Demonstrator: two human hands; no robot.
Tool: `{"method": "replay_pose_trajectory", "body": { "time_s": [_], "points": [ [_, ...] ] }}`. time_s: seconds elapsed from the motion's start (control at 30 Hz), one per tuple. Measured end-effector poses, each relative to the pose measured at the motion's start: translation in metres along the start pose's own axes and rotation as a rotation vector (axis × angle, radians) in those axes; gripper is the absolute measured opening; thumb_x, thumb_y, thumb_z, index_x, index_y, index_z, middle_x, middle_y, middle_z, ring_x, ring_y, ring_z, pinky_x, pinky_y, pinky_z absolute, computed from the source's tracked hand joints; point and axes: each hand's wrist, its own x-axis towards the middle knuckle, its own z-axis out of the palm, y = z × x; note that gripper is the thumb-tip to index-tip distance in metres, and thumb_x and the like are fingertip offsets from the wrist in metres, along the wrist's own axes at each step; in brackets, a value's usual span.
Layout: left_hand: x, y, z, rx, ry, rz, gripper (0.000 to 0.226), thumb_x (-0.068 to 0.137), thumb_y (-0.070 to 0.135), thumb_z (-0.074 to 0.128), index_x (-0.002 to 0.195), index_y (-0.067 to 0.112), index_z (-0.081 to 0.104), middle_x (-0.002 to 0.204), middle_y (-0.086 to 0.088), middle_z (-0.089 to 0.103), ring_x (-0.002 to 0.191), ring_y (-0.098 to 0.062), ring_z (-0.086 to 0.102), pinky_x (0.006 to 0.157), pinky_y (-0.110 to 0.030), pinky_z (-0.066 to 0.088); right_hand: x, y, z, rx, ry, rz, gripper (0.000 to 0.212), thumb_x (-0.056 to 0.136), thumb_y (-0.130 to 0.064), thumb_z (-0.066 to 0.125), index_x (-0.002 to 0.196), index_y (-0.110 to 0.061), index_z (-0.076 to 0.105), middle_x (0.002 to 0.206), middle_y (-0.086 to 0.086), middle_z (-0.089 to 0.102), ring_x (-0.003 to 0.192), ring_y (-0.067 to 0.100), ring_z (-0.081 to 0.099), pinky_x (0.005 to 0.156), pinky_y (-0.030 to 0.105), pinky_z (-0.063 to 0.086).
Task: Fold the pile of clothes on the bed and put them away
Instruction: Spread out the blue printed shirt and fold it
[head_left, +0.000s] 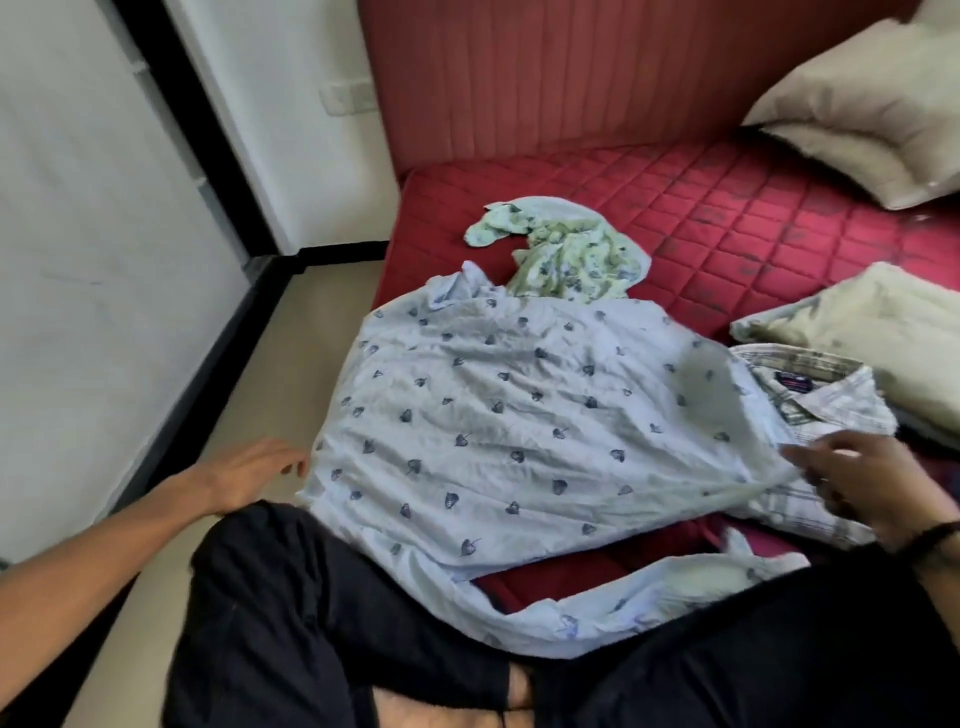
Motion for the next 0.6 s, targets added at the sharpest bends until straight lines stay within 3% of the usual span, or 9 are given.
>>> {"method": "replay_pose_trajectory", "body": {
  "time_s": [0.1, 0.17, 0.3, 0.37, 0.43, 0.53, 0.6],
  "points": [
    [0.019, -0.014, 0.013, -0.013, -0.035, 0.041, 0.027, 0.090, 0.046, 0.072, 0.110, 0.062, 0.066, 0.114, 0.030, 0.067, 0.107, 0.000, 0.065, 0.092, -0.027, 0.052, 0.011, -0.004, 0.006, 0.269, -0.006, 0.083, 0.026, 0.093, -0.004, 0.073, 0.078, -0.013, 0.053, 0.060, 0.007, 0.049, 0.033, 0.005, 0.042, 0.031, 0.017, 0.035],
    [0.016, 0.005, 0.001, -0.165, 0.015, 0.015, 0.017, 0.082, 0.054, 0.070, 0.099, 0.054, 0.075, 0.104, 0.029, 0.073, 0.099, 0.002, 0.068, 0.089, -0.029, 0.054, 0.019, -0.011, 0.012, 0.449, 0.002, 0.149, 0.026, 0.094, -0.004, 0.071, 0.078, -0.014, 0.054, 0.063, 0.007, 0.049, 0.034, 0.004, 0.043, 0.033, 0.015, 0.037],
    [0.024, -0.001, 0.000, -0.632, 0.159, -0.112, 0.008, 0.091, 0.023, 0.079, 0.098, 0.025, 0.083, 0.101, 0.005, 0.080, 0.100, -0.020, 0.074, 0.097, -0.042, 0.052, 0.047, -0.026, 0.024, 0.654, -0.009, 0.256, 0.019, 0.097, -0.016, 0.071, 0.083, -0.011, 0.060, 0.059, 0.002, 0.054, 0.038, 0.004, 0.048, 0.038, 0.014, 0.045],
    [0.030, -0.008, 0.000, -0.771, 0.240, -0.182, 0.015, 0.098, 0.006, 0.066, 0.103, 0.012, 0.079, 0.100, -0.004, 0.079, 0.097, -0.023, 0.073, 0.094, -0.033, 0.054, 0.062, -0.035, 0.034, 0.704, 0.005, 0.256, 0.019, 0.100, -0.019, 0.067, 0.084, -0.013, 0.059, 0.050, -0.002, 0.057, 0.039, 0.003, 0.054, 0.041, 0.013, 0.049],
    [0.041, -0.008, 0.002, -0.900, 0.349, -0.269, 0.020, 0.104, 0.003, 0.054, 0.106, 0.011, 0.072, 0.100, -0.010, 0.075, 0.092, -0.023, 0.069, 0.086, -0.028, 0.053, 0.082, -0.045, 0.045, 0.740, 0.035, 0.262, 0.020, 0.103, -0.021, 0.063, 0.085, -0.014, 0.058, 0.045, -0.003, 0.058, 0.038, 0.002, 0.057, 0.043, 0.013, 0.051],
    [0.061, -0.003, 0.004, -0.908, 0.453, -0.354, 0.023, 0.110, 0.009, 0.045, 0.102, 0.015, 0.066, 0.087, -0.009, 0.065, 0.079, -0.021, 0.058, 0.073, -0.034, 0.046, 0.116, -0.053, 0.068, 0.732, 0.074, 0.242, 0.021, 0.106, -0.021, 0.056, 0.086, -0.014, 0.055, 0.043, -0.004, 0.060, 0.039, 0.001, 0.061, 0.044, 0.016, 0.053],
    [0.080, -0.001, 0.013, -0.819, 0.489, -0.392, 0.021, 0.110, 0.011, 0.043, 0.104, 0.013, 0.064, 0.092, -0.011, 0.063, 0.083, -0.025, 0.056, 0.072, -0.032, 0.044, 0.138, -0.057, 0.085, 0.702, 0.081, 0.216, 0.020, 0.108, -0.022, 0.053, 0.089, -0.014, 0.054, 0.045, -0.006, 0.062, 0.041, 0.000, 0.062, 0.044, 0.016, 0.053]
  ]
}}
